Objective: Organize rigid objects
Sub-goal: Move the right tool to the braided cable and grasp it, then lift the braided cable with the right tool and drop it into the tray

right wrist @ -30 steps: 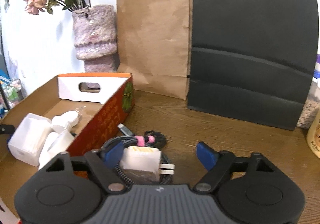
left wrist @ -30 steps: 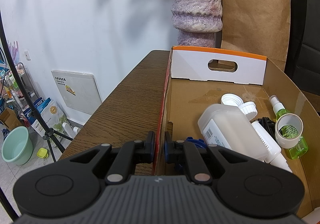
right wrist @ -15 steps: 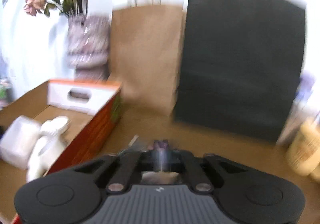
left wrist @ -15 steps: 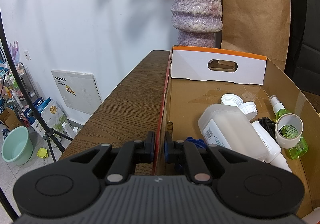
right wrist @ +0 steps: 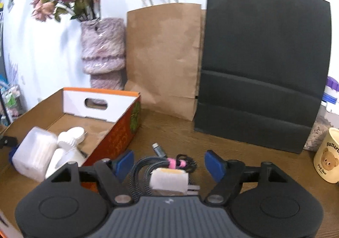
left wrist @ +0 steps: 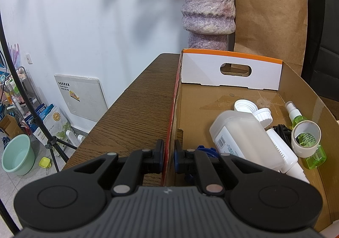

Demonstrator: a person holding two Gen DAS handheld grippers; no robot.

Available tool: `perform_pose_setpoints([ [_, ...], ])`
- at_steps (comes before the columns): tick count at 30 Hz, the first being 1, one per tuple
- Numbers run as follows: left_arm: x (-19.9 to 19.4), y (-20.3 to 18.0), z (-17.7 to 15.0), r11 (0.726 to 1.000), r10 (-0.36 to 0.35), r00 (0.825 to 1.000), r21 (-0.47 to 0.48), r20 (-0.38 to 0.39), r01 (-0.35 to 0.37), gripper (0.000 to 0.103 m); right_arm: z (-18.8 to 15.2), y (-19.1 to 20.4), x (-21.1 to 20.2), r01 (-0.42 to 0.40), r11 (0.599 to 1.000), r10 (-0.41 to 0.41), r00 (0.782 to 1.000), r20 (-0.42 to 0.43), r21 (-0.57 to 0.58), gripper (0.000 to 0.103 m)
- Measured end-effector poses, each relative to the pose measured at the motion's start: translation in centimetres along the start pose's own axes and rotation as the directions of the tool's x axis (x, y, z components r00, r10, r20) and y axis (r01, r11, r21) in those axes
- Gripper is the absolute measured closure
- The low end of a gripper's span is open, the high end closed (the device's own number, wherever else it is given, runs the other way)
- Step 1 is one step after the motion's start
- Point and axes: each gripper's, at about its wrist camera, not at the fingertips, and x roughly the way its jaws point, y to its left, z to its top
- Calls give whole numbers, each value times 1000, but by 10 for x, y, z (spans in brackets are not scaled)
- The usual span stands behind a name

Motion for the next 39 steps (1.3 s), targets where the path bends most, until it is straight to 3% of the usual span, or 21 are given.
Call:
perform_pose_setpoints([
  [3,0,0,0,1000,0,1000,1,0,0,93,-7,7,-8,13,997,-15,1000,-21,-73,24],
  [8,0,1,0,1000,0,1000,0,0,0,93,-33,14,-9,28,992,-39,996,-85,-126,29],
  [10,0,0,0,1000,0,1000,0,1,0,93,-38,22,-4,66,985,-80,993,-85,-161,43],
  [11,0,0,1,1000,0,1000,0,1,0,93,-40,23,-1,71,983,-87,993,-86,-172,59],
  [13,0,0,1,1000,0,1000,1,1,0,93,-41,21,-2,68,984,-82,993,-80,-166,63],
  [15,0,0,0,1000,0,1000,0,0,0,93,-37,19,-7,71,985,-80,995,-51,-159,80],
  [17,0,1,1,1000,0,1000,0,0,0,93,-32,18,-14,86,984,-88,996,-1,-155,89],
  [22,0,0,0,1000,0,1000,1,1,0,93,-26,4,-18,94,990,-91,995,32,-107,90],
  [32,0,0,1,1000,1,1000,1,1,-1,93,-13,-36,-27,108,989,-119,987,107,96,91],
  [39,0,0,0,1000,1,1000,1,0,-1,93,-4,-42,-37,141,983,-159,974,161,120,94],
])
